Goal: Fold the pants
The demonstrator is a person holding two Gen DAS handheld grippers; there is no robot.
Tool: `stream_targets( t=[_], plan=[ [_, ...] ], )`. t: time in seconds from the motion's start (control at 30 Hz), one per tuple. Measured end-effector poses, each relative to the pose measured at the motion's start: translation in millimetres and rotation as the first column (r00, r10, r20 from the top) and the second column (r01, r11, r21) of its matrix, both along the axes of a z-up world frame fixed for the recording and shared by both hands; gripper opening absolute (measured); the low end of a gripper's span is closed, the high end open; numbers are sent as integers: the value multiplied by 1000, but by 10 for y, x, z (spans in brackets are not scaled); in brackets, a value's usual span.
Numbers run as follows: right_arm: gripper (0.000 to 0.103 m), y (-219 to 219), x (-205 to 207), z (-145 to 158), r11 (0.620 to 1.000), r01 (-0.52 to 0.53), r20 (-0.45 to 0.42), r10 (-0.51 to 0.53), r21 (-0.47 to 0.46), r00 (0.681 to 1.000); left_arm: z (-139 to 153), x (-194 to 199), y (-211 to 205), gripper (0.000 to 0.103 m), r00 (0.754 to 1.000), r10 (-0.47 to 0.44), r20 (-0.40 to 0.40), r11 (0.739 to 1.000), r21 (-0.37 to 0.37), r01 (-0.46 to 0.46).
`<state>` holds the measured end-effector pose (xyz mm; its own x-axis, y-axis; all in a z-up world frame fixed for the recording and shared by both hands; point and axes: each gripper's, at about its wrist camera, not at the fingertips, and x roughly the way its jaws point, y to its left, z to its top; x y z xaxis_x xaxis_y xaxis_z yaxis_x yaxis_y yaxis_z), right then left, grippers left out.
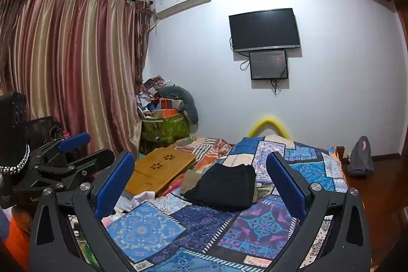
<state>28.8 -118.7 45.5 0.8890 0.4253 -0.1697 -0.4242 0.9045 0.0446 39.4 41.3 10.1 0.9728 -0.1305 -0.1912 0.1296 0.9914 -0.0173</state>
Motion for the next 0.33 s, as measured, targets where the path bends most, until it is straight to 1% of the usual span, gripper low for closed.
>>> stream_targets(
  t=[0.33],
  plan=[
    [103, 11, 37, -6, 1000, 0, -10, 0, 0, 1000, -22, 32, 19, 103, 1000, -8, -12, 1000, -4, 8]
  ],
)
